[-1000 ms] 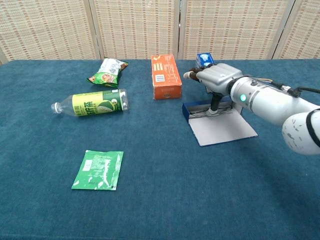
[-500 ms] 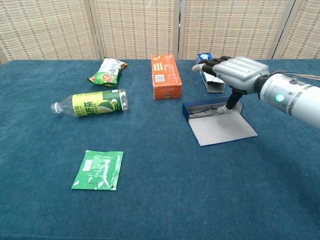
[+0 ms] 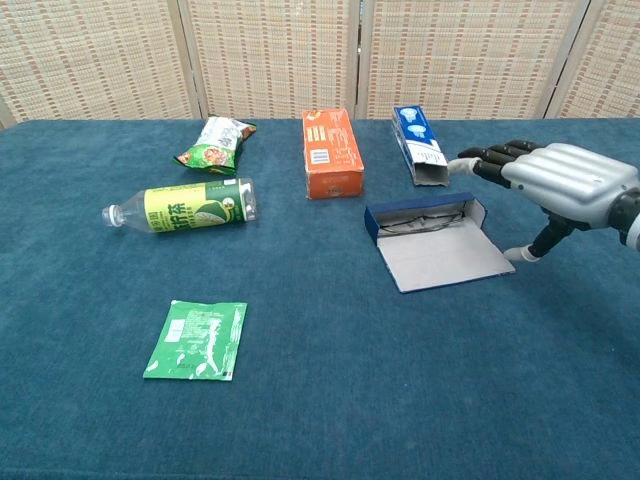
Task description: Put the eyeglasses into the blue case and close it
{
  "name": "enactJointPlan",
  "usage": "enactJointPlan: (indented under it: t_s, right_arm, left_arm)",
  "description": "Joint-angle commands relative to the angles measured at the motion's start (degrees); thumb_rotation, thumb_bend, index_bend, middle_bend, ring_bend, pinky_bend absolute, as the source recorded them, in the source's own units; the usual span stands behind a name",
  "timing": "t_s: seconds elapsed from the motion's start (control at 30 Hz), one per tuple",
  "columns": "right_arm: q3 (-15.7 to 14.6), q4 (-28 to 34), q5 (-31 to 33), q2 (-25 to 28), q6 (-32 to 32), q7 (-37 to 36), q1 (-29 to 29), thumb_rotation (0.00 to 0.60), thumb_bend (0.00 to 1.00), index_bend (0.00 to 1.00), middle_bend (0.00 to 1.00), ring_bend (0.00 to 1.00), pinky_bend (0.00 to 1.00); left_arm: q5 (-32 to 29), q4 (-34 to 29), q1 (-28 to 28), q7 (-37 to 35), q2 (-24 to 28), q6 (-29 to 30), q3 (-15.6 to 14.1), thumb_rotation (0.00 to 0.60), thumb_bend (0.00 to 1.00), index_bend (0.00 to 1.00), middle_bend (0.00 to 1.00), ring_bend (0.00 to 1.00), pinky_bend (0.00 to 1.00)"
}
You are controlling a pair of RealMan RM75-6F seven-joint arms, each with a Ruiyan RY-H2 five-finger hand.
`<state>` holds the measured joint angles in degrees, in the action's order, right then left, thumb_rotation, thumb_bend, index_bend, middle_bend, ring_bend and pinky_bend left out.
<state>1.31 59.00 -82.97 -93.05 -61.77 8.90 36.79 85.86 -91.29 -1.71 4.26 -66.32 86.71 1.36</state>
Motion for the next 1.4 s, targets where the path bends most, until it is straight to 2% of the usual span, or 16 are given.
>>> enactJointPlan:
  t_s: [0.03,0.27,1.27,1.4]
  right_arm:
    - [0.11,-1.73,0.29,-0.86,0.93,-1.02,-0.29,0.600,0.17,0.00,0.00,0.00,0.00]
    - [-0.12,-4.91,-0.12,-2.62,2.93,-1.24,-0.16,0.600,0.17,0.00,0.00,0.00,0.00]
    - [0.83,-9.00,-1.47,-6.03,4.98,-0.03,0.58,0.600,0.17,0.00,0.00,0.00,0.00]
    - [0.89,-9.81,-2.06,-6.61,4.42,-0.81,0.73,0.600,0.23,0.00,0.00,0.00,0.00]
  left_arm:
    - [0.02,-0.13,0.02,0.22,-0.05,0.02,-0.07,0.600,0.36,0.00,0.00,0.00,0.00]
    - [-0.26,-0.40,0.21,0.61,0.06,0.10,-0.17,0.600,0.36,0.00,0.00,0.00,0.00]
    - [-0.31,-0.30,0.20,0.89,-0.17,-0.24,-0.53,0.600,0.36,0.00,0.00,0.00,0.00]
    - [-0.31,-0.11,0.29,0.67,-0.21,-0.09,-0.52,0.600,0.36,0.00,0.00,0.00,0.00]
